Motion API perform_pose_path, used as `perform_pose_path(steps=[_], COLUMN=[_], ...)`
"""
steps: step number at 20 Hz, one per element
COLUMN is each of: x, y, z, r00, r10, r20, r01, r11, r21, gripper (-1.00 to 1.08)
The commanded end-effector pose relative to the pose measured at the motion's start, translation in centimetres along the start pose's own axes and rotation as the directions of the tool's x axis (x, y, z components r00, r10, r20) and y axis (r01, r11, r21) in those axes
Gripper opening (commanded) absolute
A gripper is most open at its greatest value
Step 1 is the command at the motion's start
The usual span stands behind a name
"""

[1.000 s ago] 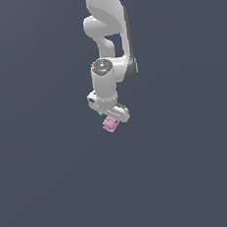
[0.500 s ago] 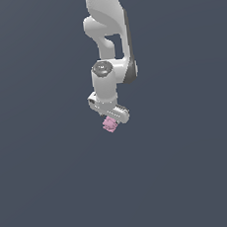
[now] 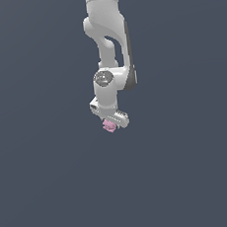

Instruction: Pick up the object and move it to a goal position.

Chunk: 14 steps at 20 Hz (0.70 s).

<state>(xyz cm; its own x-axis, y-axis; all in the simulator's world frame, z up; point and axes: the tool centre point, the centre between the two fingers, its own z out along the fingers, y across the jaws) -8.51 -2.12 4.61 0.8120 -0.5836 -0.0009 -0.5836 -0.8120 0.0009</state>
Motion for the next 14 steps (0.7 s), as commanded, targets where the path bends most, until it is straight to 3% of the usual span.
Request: perform_pose_path(steps=[1,3,4,14], x=[0.03,0.06,0.06,0.03], y=[-0.05,-0.03,-0.03,-0.12], z=[0.49,0.58,0.58,0.49], r00=[1.000,1.000,1.000,1.000], r10=[0.000,0.001,0.001,0.000], r20=[-0.001,-0.001,-0.001,-0.002], r01=[0.000,-0.001,-0.001,0.000], r11=[1.000,1.000,1.000,1.000], r21=[0.001,0.001,0.001,0.002], gripper=[1.00,1.00,-1.00,-1.00])
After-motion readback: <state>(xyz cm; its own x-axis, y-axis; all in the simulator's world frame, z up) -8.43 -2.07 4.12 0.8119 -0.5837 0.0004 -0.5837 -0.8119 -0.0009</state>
